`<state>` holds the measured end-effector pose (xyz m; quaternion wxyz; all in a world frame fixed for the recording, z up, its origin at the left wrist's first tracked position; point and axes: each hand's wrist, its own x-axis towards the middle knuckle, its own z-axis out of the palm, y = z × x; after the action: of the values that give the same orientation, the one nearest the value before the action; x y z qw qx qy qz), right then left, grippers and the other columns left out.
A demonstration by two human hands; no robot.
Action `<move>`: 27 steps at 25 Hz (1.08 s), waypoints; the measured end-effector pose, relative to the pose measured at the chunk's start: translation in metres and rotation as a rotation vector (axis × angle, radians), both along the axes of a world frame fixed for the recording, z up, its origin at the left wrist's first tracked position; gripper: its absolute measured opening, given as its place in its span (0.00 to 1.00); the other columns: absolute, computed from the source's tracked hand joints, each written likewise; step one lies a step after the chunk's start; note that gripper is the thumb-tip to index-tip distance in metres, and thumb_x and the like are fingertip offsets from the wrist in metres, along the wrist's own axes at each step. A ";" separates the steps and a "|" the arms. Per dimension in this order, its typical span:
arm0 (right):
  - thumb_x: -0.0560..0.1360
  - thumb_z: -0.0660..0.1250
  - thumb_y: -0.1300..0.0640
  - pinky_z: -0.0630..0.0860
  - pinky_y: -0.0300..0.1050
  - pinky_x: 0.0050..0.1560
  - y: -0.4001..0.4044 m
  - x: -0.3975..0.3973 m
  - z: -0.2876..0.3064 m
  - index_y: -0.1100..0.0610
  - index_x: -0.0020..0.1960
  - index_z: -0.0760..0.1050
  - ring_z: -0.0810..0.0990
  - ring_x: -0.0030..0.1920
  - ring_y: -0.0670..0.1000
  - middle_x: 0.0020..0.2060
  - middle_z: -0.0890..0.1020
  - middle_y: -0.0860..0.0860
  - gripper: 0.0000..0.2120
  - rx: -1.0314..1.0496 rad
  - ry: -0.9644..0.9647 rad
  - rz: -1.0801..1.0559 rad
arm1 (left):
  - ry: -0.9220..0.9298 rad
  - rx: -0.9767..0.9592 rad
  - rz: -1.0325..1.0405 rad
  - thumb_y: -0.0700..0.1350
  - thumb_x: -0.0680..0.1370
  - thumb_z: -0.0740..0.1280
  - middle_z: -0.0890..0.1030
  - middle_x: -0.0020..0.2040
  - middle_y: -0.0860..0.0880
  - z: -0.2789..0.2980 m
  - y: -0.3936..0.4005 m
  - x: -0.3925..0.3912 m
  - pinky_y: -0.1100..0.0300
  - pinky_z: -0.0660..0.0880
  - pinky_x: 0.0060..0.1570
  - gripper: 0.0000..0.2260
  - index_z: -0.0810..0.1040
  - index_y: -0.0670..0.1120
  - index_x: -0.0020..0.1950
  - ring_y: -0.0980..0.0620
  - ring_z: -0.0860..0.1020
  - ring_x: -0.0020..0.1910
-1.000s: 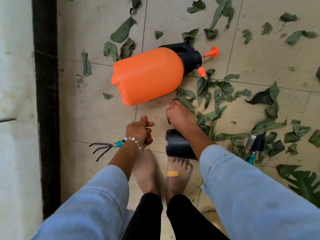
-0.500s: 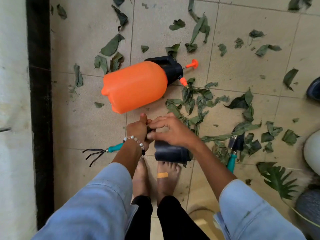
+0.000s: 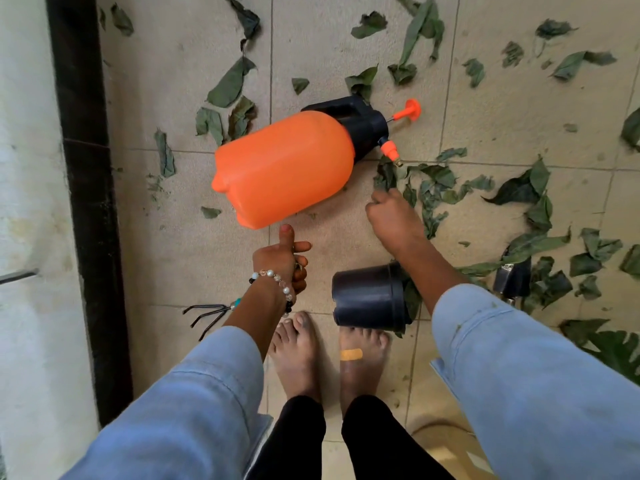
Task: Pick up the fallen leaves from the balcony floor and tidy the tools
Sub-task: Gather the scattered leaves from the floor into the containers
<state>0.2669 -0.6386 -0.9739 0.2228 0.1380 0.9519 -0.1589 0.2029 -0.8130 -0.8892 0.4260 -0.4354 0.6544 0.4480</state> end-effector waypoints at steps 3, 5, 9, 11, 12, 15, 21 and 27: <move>0.72 0.68 0.68 0.75 0.39 0.56 0.005 0.002 0.025 0.62 0.52 0.82 0.81 0.52 0.55 0.52 0.83 0.58 0.10 -0.340 0.194 -0.668 | 0.002 -0.020 0.029 0.65 0.78 0.57 0.66 0.20 0.51 0.007 0.006 -0.005 0.71 0.57 0.21 0.29 0.76 0.40 0.36 0.56 0.59 0.15; 0.70 0.73 0.64 0.78 0.39 0.52 -0.007 0.006 0.058 0.58 0.52 0.82 0.82 0.50 0.51 0.50 0.84 0.54 0.11 -0.675 0.245 -1.052 | -0.018 0.032 0.048 0.66 0.78 0.57 0.67 0.22 0.50 0.016 0.018 -0.004 0.70 0.57 0.21 0.29 0.76 0.40 0.39 0.56 0.59 0.16; 0.74 0.69 0.65 0.78 0.40 0.56 -0.059 0.022 0.126 0.57 0.58 0.80 0.81 0.53 0.46 0.55 0.82 0.51 0.14 -0.979 0.208 -1.139 | -0.105 0.198 0.069 0.68 0.75 0.60 0.79 0.38 0.44 0.030 0.052 0.007 0.60 0.76 0.34 0.30 0.78 0.41 0.54 0.50 0.78 0.32; 0.77 0.62 0.66 0.74 0.45 0.62 -0.072 0.036 0.141 0.60 0.61 0.77 0.77 0.59 0.49 0.62 0.78 0.55 0.15 -0.954 0.233 -0.863 | -0.178 0.252 0.046 0.68 0.75 0.59 0.79 0.41 0.47 0.040 0.063 0.014 0.56 0.77 0.45 0.27 0.77 0.44 0.50 0.49 0.79 0.42; 0.77 0.60 0.65 0.72 0.51 0.64 -0.074 0.044 0.146 0.60 0.60 0.76 0.75 0.62 0.54 0.64 0.75 0.57 0.14 -0.994 0.199 -0.736 | -0.207 0.244 0.004 0.67 0.76 0.58 0.78 0.40 0.48 0.044 0.065 0.017 0.55 0.76 0.46 0.27 0.78 0.44 0.50 0.48 0.78 0.43; 0.76 0.57 0.59 0.70 0.66 0.61 -0.065 0.064 0.155 0.60 0.61 0.73 0.76 0.60 0.61 0.57 0.78 0.62 0.15 -1.264 0.055 -0.645 | -0.268 0.163 -0.080 0.63 0.79 0.57 0.75 0.35 0.46 0.047 0.060 0.028 0.54 0.75 0.41 0.24 0.77 0.42 0.48 0.46 0.76 0.40; 0.74 0.65 0.71 0.80 0.48 0.54 -0.020 0.100 0.165 0.59 0.56 0.79 0.83 0.53 0.56 0.52 0.83 0.58 0.14 -1.258 0.371 -1.437 | -0.035 0.044 -0.167 0.53 0.78 0.67 0.83 0.34 0.47 0.055 0.073 0.059 0.62 0.72 0.27 0.15 0.79 0.41 0.44 0.51 0.74 0.24; 0.72 0.72 0.61 0.74 0.48 0.60 -0.002 0.144 0.062 0.56 0.69 0.70 0.76 0.61 0.58 0.62 0.75 0.59 0.26 -0.386 -0.172 -1.040 | -0.013 0.063 -0.151 0.48 0.76 0.71 0.67 0.21 0.50 0.033 0.070 0.052 0.69 0.61 0.19 0.12 0.77 0.40 0.40 0.54 0.62 0.17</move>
<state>0.4108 -0.6407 -0.9120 0.2130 0.5585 0.6906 -0.4072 0.2550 -0.7431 -0.8559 0.4762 -0.3741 0.6682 0.4322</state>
